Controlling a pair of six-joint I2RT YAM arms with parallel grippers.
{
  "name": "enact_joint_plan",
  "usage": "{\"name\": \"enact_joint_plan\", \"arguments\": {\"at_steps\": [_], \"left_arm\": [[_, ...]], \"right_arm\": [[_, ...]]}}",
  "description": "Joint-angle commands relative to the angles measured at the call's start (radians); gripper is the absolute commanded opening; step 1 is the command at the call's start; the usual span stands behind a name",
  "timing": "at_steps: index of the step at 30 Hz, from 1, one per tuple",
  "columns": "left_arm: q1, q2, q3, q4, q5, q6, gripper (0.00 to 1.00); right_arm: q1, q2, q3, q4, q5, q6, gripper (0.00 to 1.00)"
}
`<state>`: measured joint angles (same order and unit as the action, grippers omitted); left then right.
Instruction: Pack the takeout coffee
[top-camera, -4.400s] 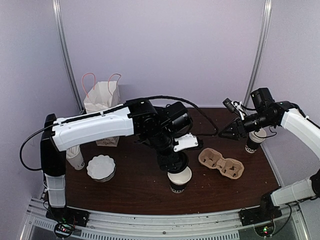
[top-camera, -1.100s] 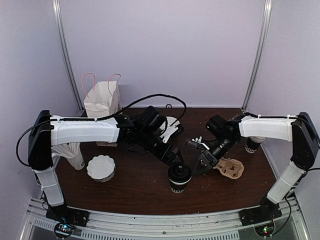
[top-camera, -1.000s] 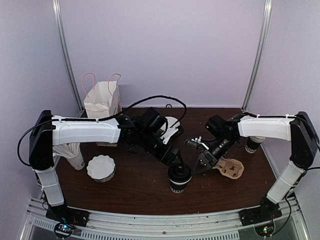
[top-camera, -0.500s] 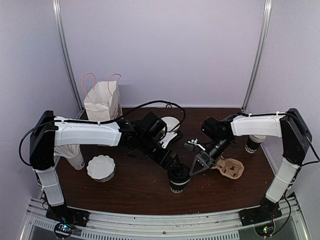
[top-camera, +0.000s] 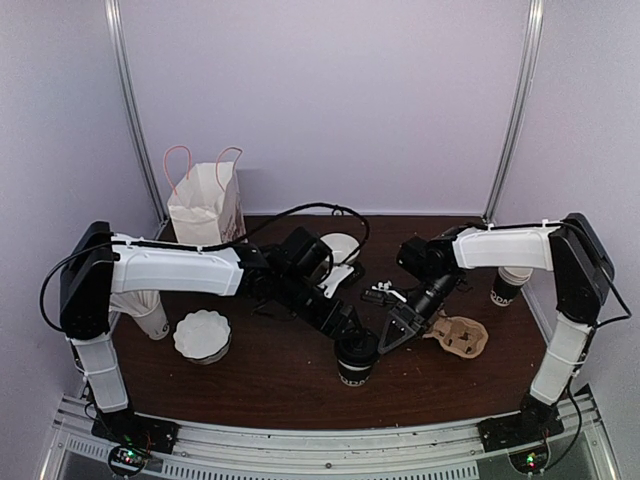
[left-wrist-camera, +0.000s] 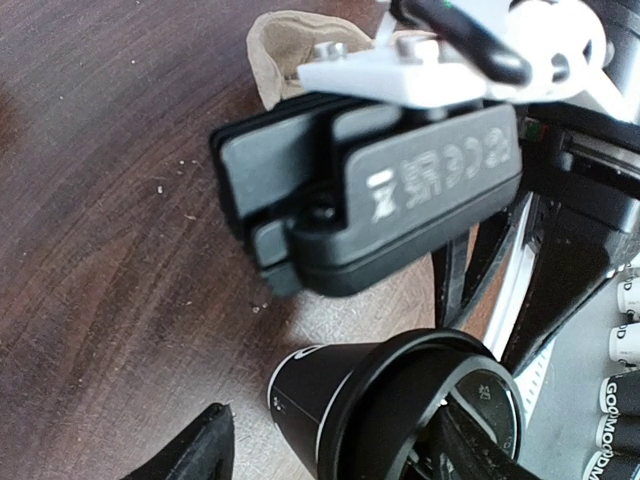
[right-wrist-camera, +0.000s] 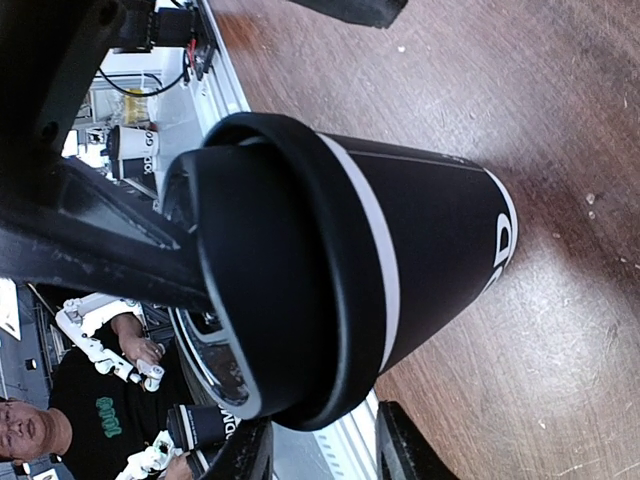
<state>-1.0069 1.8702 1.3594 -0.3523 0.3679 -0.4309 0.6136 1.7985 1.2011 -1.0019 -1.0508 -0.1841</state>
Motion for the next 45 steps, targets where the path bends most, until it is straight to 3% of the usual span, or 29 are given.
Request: {"name": "enact_joint_plan", "arguments": {"at_steps": [1,11,17,24,29,35,45], "left_arm": [[0.003,0.040,-0.060,-0.037,-0.028,-0.012,0.69],[0.001,0.005,-0.118,-0.007,-0.021,-0.011,0.65],[0.001,0.012,-0.111,0.000,-0.020,-0.007,0.65],[0.003,0.013,-0.129,0.015,-0.009,-0.015,0.65],[0.002,0.016,-0.129,0.021,-0.010,-0.025,0.65],[0.002,0.020,-0.129,0.029,-0.011,-0.037,0.64],[0.002,0.024,-0.125,0.035,-0.012,-0.040,0.64]], "right_arm": [[0.014,0.079,0.003,0.050,0.297,0.013,0.33],[0.015,-0.029,0.097,-0.040,0.245,-0.096,0.34],[0.015,-0.207,0.137,-0.108,0.369,-0.212,0.39],[0.100,-0.427,0.064,-0.046,0.444,-0.366,0.22],[0.243,-0.389,0.098,-0.067,0.524,-0.462,0.19],[0.450,-0.312,0.098,-0.021,0.724,-0.495,0.18],[0.560,-0.273,0.094,0.056,0.861,-0.453,0.14]]}}
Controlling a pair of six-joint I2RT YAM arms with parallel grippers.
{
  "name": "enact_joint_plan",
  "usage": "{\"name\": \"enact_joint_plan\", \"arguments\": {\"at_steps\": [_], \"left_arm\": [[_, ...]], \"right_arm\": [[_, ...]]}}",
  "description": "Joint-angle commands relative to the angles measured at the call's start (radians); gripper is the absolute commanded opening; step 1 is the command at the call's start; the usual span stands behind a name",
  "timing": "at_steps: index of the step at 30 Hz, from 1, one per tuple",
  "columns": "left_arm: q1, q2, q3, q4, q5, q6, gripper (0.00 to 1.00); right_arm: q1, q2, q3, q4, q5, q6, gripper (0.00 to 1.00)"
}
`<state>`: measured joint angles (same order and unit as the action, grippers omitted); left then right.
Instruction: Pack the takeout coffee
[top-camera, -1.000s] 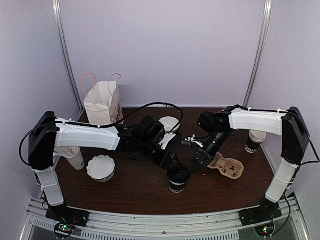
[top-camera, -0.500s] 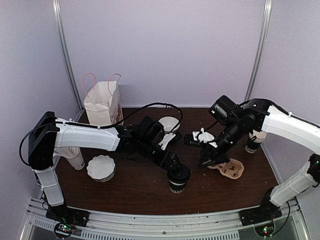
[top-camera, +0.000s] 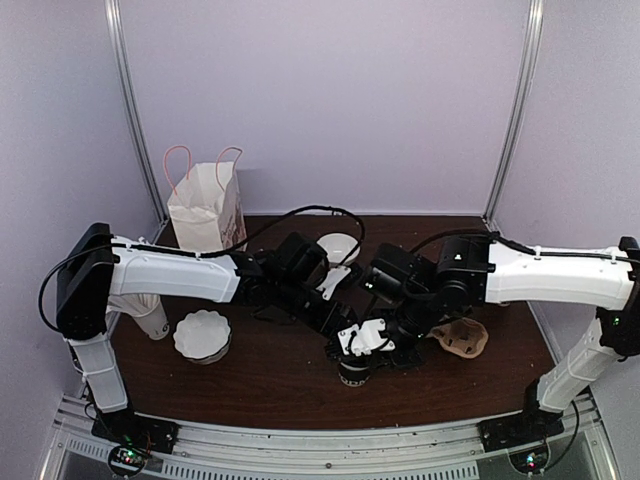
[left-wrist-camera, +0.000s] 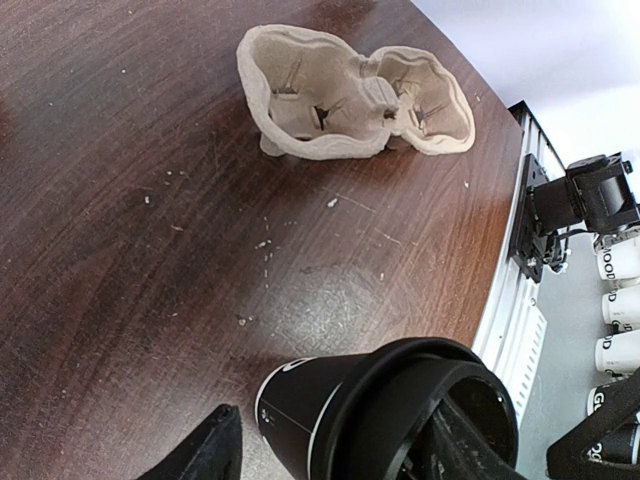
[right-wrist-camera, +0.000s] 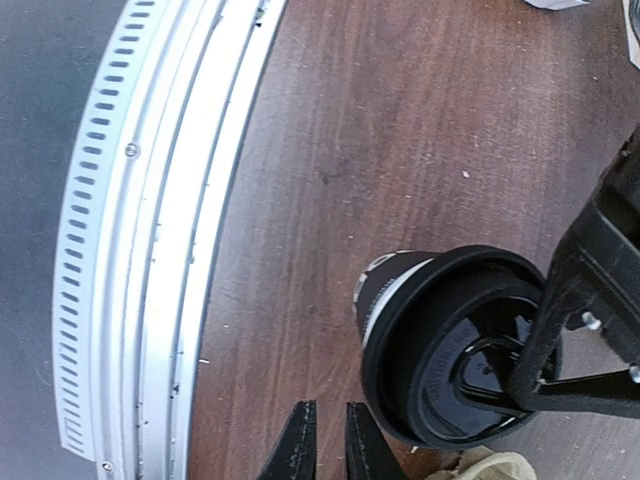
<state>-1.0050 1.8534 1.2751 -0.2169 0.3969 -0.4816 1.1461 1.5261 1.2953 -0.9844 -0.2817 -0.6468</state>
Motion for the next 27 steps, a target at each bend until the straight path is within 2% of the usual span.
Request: {"name": "enact_joint_plan", "arguments": {"at_steps": [1,8,27], "left_arm": [[0.000,0.043,-0.039,-0.100,-0.041,0.011,0.64],[0.000,0.047,-0.037,-0.103,-0.036,0.012,0.64],[0.000,0.058,-0.046,-0.096,-0.027,0.009,0.63]], "right_arm": [[0.035,0.001,0.001,0.038,0.102,0.007,0.15],[0.064,0.027,0.011,0.056,0.144,0.001,0.18],[0.105,0.094,-0.027,0.115,0.267,-0.002,0.18]]}}
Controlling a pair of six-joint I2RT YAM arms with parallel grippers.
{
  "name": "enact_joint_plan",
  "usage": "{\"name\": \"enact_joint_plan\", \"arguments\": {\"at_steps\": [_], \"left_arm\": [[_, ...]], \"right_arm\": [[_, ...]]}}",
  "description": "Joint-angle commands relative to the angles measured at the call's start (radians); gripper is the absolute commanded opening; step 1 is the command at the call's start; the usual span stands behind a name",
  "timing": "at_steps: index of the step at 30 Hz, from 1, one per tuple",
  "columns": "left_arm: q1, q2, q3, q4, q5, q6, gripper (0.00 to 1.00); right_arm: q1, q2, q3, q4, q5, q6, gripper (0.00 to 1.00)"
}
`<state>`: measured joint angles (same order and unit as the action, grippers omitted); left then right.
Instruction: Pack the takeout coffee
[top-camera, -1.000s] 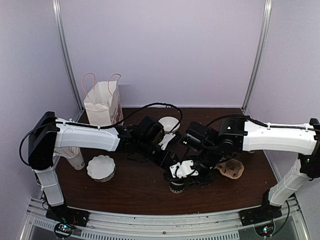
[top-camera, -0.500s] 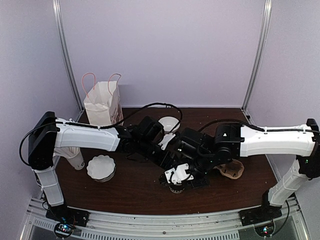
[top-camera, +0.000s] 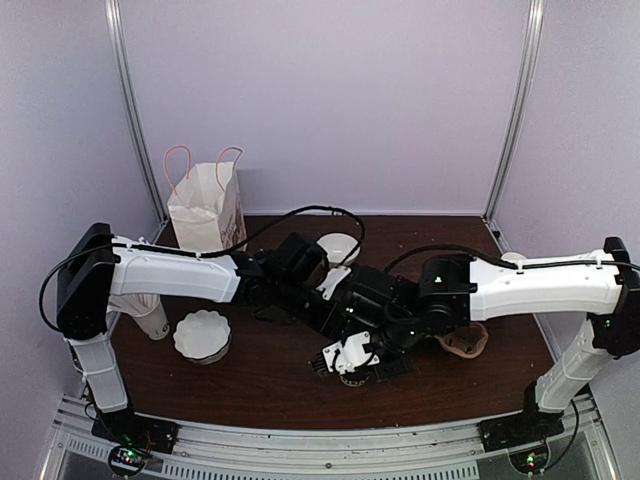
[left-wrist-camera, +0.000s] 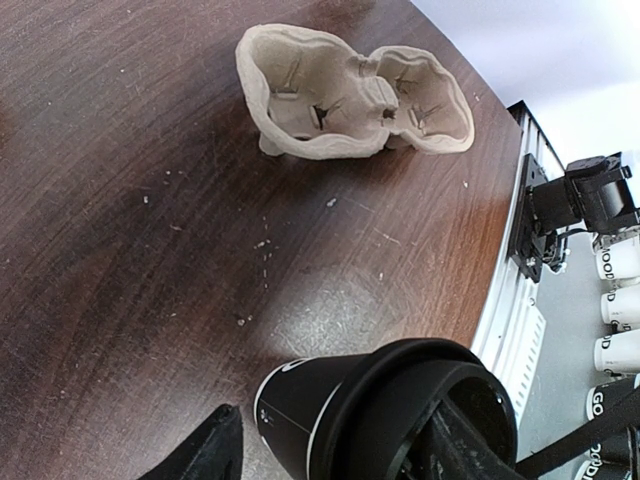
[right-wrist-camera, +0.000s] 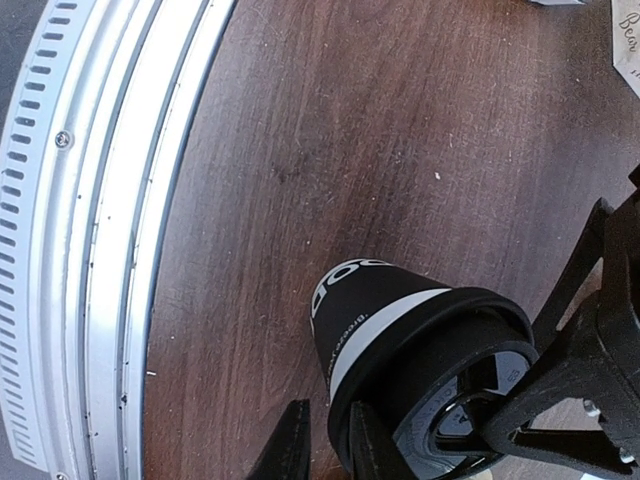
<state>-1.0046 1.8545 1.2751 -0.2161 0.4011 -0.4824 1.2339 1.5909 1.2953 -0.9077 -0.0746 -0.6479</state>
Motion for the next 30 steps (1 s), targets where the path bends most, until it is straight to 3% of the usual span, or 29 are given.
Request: {"name": "enact_joint_plan", "arguments": {"at_steps": [1,14,22,30], "left_arm": [[-0.001,0.054,-0.047,-0.098,-0.030,0.010,0.63],[-0.002,0.056,-0.059,-0.099,-0.032,0.008,0.63],[0.001,0.063,-0.054,-0.105,-0.039,0.011,0.62],[0.000,0.054,-0.059,-0.108,-0.045,0.013,0.62]], "right_arm": [[0.021,0.033,-0.037,0.043,0.067,-0.003,0.17],[0.039,0.140,-0.145,0.038,0.077,0.016,0.11],[0.047,0.200,-0.114,-0.039,0.004,0.014,0.11],[0.056,0.252,-0.111,-0.013,0.069,0.061,0.10]]}}
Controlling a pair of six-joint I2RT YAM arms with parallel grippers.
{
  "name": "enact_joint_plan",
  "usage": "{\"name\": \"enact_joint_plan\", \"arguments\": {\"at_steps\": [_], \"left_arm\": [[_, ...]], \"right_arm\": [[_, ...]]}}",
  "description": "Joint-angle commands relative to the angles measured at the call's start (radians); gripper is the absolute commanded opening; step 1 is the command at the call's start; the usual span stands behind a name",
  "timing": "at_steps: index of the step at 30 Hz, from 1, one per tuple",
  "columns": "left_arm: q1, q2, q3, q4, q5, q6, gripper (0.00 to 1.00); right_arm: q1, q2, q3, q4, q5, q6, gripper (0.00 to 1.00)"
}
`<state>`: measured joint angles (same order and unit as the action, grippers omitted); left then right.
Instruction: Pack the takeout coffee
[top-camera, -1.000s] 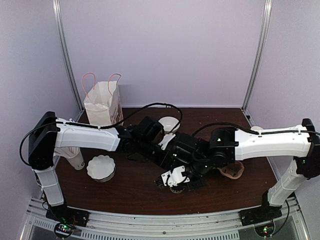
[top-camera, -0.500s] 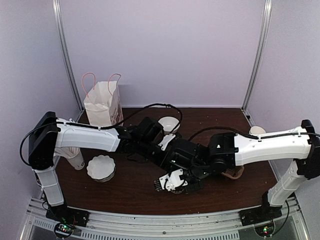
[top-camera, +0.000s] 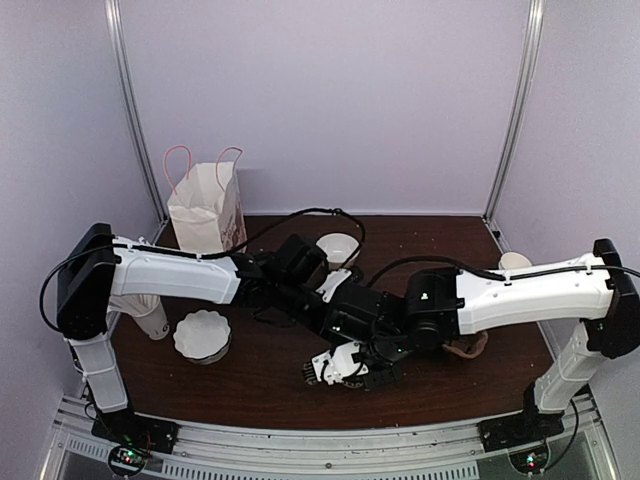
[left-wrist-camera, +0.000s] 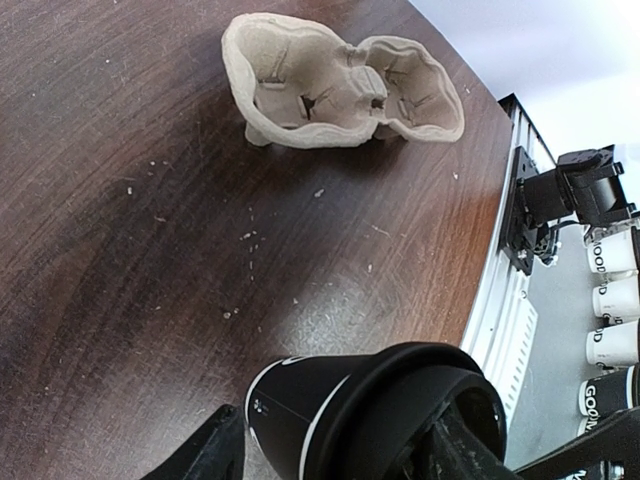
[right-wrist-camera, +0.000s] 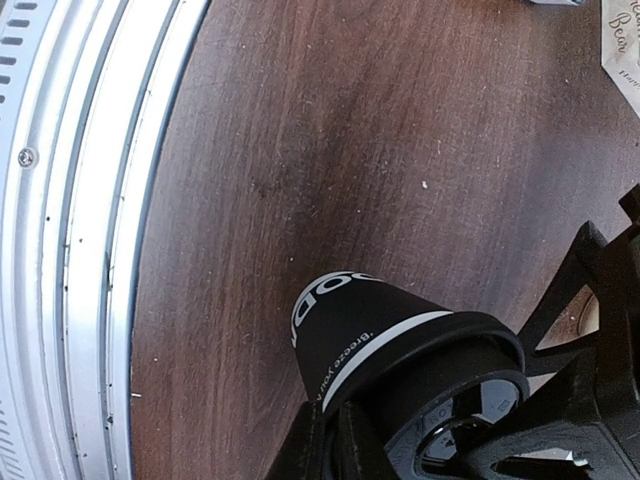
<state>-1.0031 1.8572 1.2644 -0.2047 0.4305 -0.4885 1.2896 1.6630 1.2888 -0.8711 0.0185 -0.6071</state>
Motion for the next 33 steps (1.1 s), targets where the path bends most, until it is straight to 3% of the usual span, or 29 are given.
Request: {"name": "enact_joint_plan", "arguments": {"at_steps": [1,5,16,22,28,33], "left_arm": [[-0.001,0.050,-0.048,-0.120,-0.076,0.019,0.62],[-0.003,0.038,-0.044,-0.123,-0.075,0.029,0.62],[-0.026,-0.086,0.087,-0.106,-0.099,0.106,0.69],[-0.027,-0.124,0.096,-0.110,-0.136,0.118,0.72],[-0.027,-0.188,0.035,-0.175,-0.157,0.133,0.71],[-0.026,-0.304,-0.093,-0.186,-0.188,0.081,0.70]], "right_arm": [[-0.001,0.170,-0.101,-0.048,0.013,0.022,0.10],[-0.002,0.147,-0.039,-0.110,0.061,0.019,0.10],[-0.008,-0.099,0.092,-0.215,-0.131,-0.051,0.25],[-0.038,-0.149,0.081,-0.219,-0.162,-0.059,0.26],[-0.134,-0.210,0.048,-0.193,-0.229,-0.029,0.27],[-0.338,-0.232,0.018,-0.135,-0.414,0.065,0.28]]}}
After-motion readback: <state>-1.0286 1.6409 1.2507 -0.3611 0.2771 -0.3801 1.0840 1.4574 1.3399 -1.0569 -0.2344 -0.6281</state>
